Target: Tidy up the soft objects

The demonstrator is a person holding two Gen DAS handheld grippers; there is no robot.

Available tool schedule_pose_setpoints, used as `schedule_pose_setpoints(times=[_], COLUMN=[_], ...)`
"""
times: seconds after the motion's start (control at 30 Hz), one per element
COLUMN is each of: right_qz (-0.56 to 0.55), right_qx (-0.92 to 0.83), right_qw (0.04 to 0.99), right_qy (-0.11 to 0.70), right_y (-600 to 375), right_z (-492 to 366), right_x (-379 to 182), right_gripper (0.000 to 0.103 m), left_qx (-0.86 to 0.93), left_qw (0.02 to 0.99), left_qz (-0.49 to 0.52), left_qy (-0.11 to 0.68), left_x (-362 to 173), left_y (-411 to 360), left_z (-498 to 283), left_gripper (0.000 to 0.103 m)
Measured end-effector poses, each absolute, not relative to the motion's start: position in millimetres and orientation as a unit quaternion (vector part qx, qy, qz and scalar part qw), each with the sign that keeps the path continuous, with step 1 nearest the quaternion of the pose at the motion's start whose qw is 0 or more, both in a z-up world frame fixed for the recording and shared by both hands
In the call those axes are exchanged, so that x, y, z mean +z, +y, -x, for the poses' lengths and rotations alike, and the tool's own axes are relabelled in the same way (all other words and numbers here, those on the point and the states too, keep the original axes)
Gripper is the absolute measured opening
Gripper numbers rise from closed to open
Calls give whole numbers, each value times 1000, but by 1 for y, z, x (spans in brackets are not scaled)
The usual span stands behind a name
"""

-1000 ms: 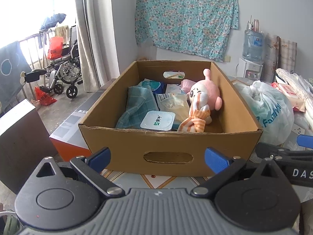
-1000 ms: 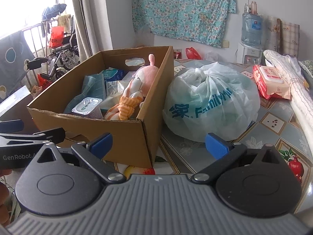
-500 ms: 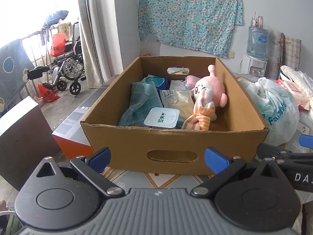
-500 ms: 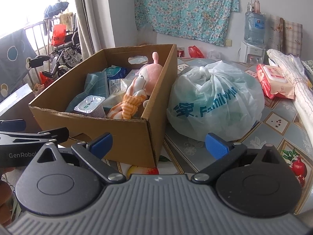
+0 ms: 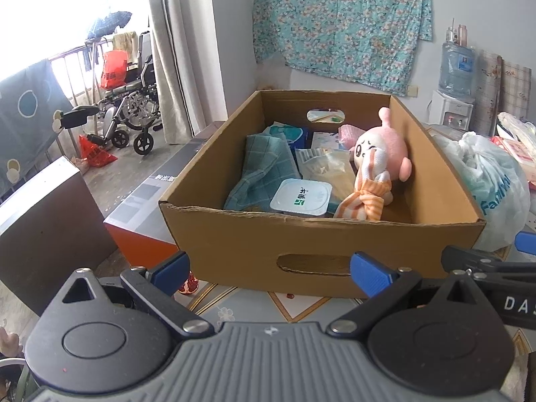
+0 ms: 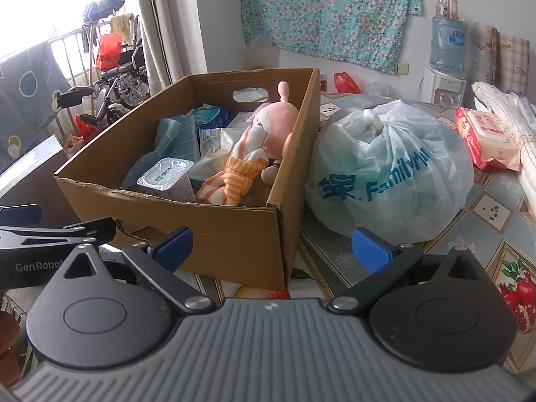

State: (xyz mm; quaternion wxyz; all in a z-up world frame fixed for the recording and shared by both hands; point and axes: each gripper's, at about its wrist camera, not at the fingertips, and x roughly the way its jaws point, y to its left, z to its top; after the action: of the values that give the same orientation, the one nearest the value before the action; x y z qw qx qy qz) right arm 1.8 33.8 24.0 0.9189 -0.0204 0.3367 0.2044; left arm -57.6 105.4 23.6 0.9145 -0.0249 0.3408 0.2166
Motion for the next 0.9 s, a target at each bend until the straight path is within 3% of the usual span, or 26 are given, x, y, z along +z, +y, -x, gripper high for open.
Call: schedule_pose_setpoints(times=[0.9], right_qz=[37], right_qx=[203], right_qw=[909], right_qy=[363], right_y=[45], right_z=[-16], right_x=[14], right_gripper=[102], left_qx=[213], left_qw=[905], left_qz=[38], left_qy=[366], left_x=[12], left_y=[115], left_z=[51], left_gripper=[102])
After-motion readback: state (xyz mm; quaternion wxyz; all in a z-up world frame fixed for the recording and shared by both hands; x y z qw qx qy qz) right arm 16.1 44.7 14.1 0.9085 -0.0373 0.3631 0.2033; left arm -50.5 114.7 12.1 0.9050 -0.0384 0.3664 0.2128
